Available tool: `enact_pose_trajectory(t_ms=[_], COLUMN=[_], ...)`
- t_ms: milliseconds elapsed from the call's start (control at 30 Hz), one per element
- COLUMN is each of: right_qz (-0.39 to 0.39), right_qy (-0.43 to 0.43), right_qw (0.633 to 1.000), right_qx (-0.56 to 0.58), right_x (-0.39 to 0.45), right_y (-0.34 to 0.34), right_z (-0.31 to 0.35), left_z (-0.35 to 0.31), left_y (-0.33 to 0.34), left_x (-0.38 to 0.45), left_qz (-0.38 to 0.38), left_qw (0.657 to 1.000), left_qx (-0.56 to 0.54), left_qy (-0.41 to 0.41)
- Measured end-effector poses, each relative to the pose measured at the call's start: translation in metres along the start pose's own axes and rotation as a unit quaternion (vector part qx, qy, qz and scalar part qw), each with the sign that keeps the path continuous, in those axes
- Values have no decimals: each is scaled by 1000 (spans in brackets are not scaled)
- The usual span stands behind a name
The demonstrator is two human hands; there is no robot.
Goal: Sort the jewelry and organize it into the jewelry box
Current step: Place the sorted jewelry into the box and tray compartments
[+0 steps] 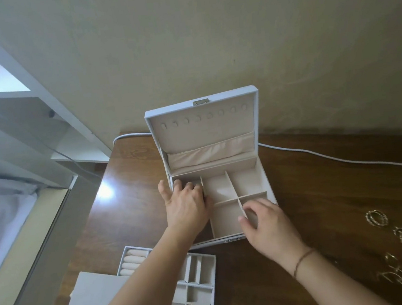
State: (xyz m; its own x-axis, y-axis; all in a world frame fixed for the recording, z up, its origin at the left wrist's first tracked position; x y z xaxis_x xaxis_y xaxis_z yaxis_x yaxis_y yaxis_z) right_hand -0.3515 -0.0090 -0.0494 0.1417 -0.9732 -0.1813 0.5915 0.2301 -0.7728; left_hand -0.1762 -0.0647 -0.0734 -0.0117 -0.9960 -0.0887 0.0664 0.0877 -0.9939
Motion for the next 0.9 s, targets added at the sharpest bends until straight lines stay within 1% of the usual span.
enact_pose_trajectory(t_ms=[100,167,233,400,600,667,767,833,900], right_qz=[57,76,76,63,85,94,96,99,117], right_qy=[55,89,106,106,104,89,34,-17,-70], right_qw=[991,984,982,983,982,983,986,990,985], right_qx=[-109,-135,-140,-135,-129,-131,-128,-102,-106], right_x=[9,14,21,26,30,25,7,-13,-35], right_y=[8,10,11,15,21,21,12,3,2], right_z=[3,2,3,0,-7,-4,4,7,1], left_z=[0,-1,1,1,2,3,11,10,5], left_y=[1,0,-1,-2,-3,-7,-23,-31,-31], left_x=[-2,-1,-1,-2,-3,-4,-10,-16,-20], left_qz=[-6,-2,0,3,6,-14,-98,-143,-142], left_qw=[1000,1000,1000,1000,999,997,985,979,981], left_qx=[0,-5,-22,-30,-44,-72,-136,-147,-130], left_qy=[7,11,2,0,3,-7,-35,-21,-5])
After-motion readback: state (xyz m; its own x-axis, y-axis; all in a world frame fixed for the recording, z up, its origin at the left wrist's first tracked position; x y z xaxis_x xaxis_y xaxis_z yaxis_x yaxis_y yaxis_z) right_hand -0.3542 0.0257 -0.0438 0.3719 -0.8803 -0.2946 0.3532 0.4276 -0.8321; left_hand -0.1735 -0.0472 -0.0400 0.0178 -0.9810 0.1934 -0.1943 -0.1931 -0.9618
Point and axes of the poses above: each hand's wrist, its own x-axis towards the middle knuckle, its own y-axis out of the palm, z = x × y, the point moved 9 cm from there along x, towards the middle knuckle, and after that the axes turned 2 degrees about z, right-handed, at the moved point
